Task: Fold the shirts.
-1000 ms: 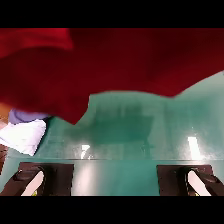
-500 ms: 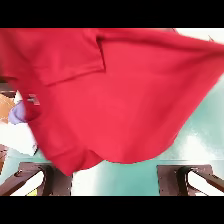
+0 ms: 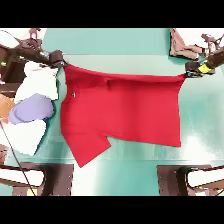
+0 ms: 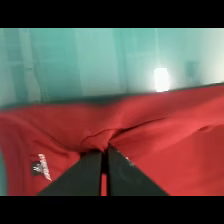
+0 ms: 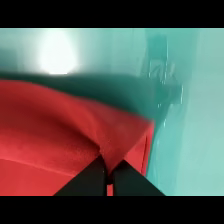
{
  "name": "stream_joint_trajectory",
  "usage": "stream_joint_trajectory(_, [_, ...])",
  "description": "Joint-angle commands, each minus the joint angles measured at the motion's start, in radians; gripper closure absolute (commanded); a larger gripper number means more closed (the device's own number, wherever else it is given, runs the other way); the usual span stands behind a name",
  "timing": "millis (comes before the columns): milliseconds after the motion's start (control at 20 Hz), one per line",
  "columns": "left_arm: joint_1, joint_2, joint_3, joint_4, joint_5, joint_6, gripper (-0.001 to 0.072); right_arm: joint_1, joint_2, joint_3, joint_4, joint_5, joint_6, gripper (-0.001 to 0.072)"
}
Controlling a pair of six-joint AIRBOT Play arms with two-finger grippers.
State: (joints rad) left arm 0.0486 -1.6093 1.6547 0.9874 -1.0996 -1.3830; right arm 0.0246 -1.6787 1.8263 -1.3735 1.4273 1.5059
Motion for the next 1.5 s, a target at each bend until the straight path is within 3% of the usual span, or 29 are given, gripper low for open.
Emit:
stream_joint_trajectory(0, [-0.004,-0.082,0.017,-0.011,0.143,0.03,0.0683,-0.011,-0.128,0.145,0.044,-0.057,-0.008,0.0695])
stream_joint_trajectory(250, [-0.005,-0.082,0.017,0.069,-0.074,0.058,0.0682,-0.022,-0.117,0.116,0.061,0.031,-0.026,0.0695])
stream_joint_trajectory(650, [-0.005,-0.082,-0.224,0.081,-0.052,0.079,0.0679,0.034,-0.014,-0.264,0.066,-0.116,-0.022,0.067])
stream_joint_trajectory(700, [-0.004,-0.082,-0.226,0.084,-0.064,0.073,0.0495,0.037,-0.014,-0.275,0.066,-0.114,-0.022,0.0469])
stream_joint_trajectory(750, [-0.004,-0.08,-0.224,0.084,-0.077,0.063,0.019,0.036,-0.014,-0.275,0.074,-0.106,-0.022,0.031])
stream_joint_trajectory(800, [-0.004,-0.079,-0.219,0.084,-0.103,0.035,0.0161,0.035,-0.006,-0.275,0.072,-0.1,-0.022,0.031])
stream_joint_trajectory(1000, [-0.004,0.051,-0.273,0.159,-0.19,0.026,0.0166,0.003,0.1,-0.294,0.07,-0.013,-0.023,0.031])
stream_joint_trajectory(1200, [-0.004,0.336,-0.569,0.337,-0.174,-0.051,0.0165,-0.042,0.338,-0.499,0.073,0.014,-0.023,0.031])
stream_joint_trajectory(1450, [-0.004,0.616,-0.997,0.281,-0.137,-0.137,0.0165,-0.047,0.562,-0.71,0.074,-0.022,-0.023,0.0311])
